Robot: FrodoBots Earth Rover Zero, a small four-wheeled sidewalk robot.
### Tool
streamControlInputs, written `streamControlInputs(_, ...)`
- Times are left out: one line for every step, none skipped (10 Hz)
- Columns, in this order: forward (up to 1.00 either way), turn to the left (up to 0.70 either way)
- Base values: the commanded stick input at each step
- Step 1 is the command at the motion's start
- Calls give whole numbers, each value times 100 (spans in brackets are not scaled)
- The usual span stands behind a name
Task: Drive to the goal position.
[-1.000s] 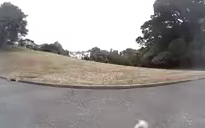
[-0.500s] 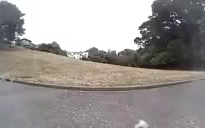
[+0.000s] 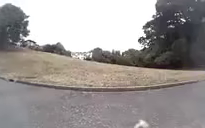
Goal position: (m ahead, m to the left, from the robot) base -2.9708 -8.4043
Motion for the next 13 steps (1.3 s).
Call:
streamControlInputs(45,27)
streamControlInputs(45,27)
streamControlInputs(45,27)
streamControlInputs(45,27)
streamControlInputs(45,27)
streamControlInputs(45,27)
streamControlInputs(45,27)
streamControlInputs(45,27)
streamControlInputs(45,27)
streamControlInputs(45,27)
streamControlInputs(45,27)
streamControlInputs(45,27)
streamControlInputs(45,27)
